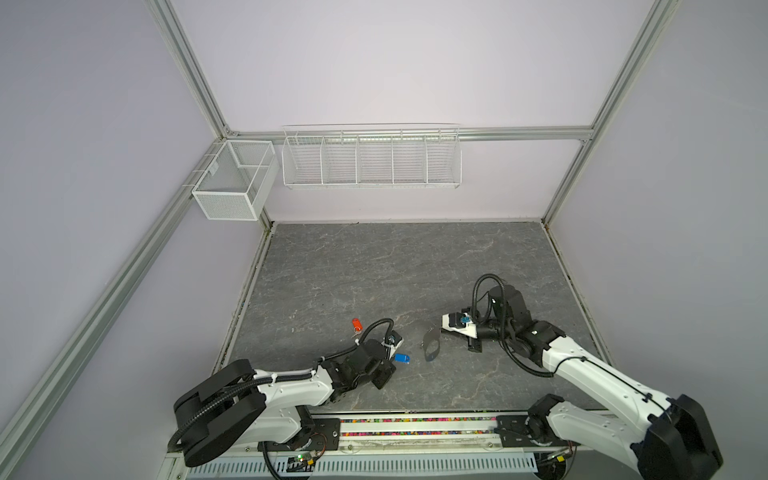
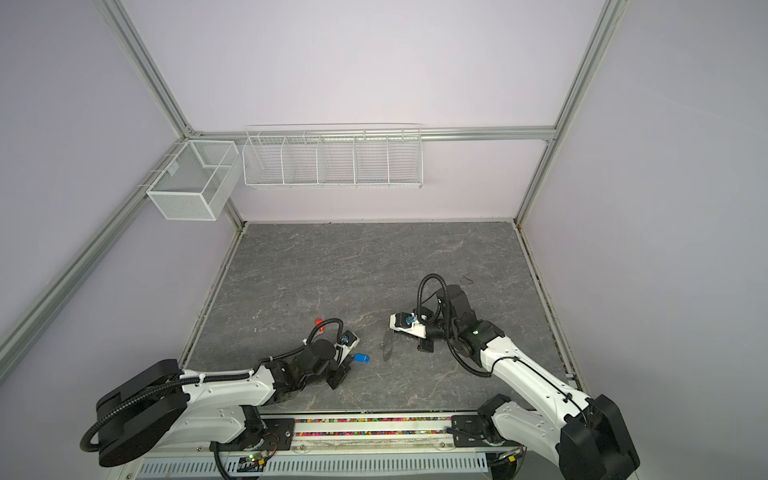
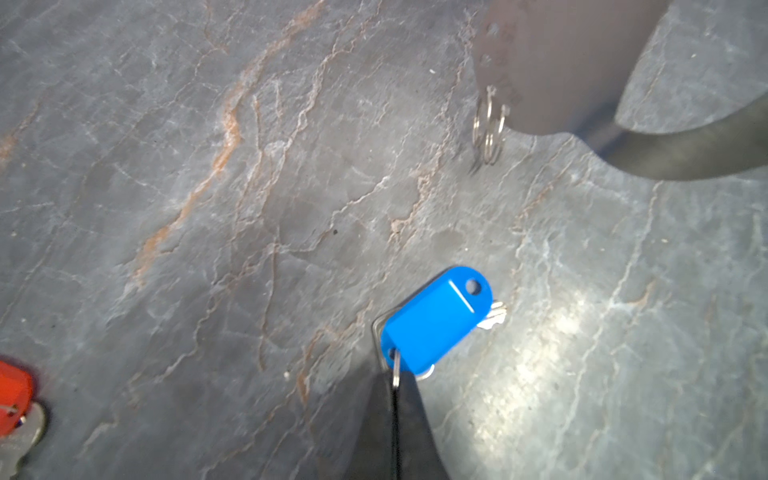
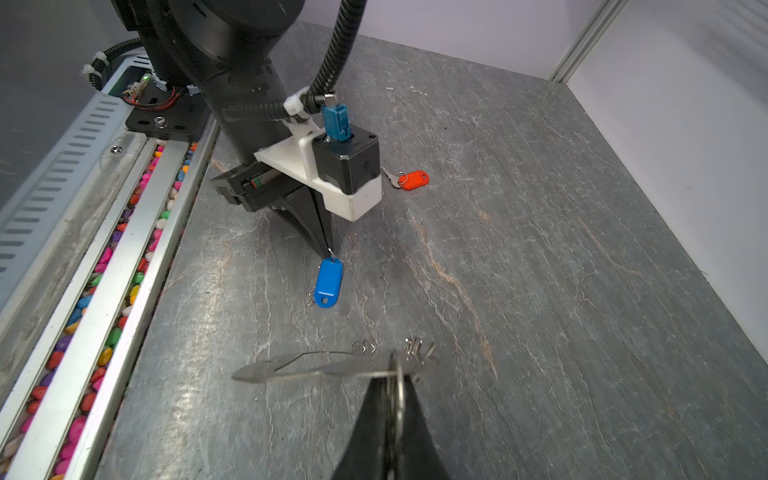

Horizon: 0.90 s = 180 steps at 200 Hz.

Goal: Put the keys on the keyring

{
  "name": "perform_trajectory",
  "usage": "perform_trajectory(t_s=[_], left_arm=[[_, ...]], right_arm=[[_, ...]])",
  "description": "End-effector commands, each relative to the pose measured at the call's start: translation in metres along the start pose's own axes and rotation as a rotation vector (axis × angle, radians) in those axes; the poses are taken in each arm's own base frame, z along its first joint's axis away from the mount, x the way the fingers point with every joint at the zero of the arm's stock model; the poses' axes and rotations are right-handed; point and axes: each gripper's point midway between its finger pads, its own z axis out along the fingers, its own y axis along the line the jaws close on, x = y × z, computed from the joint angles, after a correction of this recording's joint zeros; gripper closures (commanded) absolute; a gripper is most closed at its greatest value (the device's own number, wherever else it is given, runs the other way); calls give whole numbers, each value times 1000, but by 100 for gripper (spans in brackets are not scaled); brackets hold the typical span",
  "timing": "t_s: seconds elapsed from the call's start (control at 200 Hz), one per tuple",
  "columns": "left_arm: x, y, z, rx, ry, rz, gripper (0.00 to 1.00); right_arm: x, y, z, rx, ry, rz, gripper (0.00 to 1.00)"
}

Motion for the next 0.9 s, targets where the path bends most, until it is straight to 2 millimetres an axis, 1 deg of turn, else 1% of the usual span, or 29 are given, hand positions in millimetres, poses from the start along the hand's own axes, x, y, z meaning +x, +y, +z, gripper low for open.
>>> perform_trajectory(t_s=[0.0, 0.085, 0.215, 0.335, 0.475, 0.675, 0.895], left_arm=[[-24, -8, -11, 39, -60, 44, 100], [-38, -13, -21, 71, -95, 82, 100], [-64, -15, -40, 79, -160, 98, 100], [-88, -25, -60, 140, -222, 169, 100], [-112, -36, -75, 243, -245, 212, 100], [-141, -53, -84, 437, -266, 198, 100], [-158, -76, -83, 629, -222, 188, 100]], right_arm=[[-8, -3, -2, 6, -13, -35, 92], [-7, -4, -3, 16, -2, -40, 93], [-7, -6, -4, 33, 4, -52, 93], [-9, -7, -7, 46, 13, -81, 93], [-4, -3, -5, 35, 58, -106, 93], [0, -1, 0, 51, 118, -165, 93], [-3, -2, 3, 63, 162, -224, 92]])
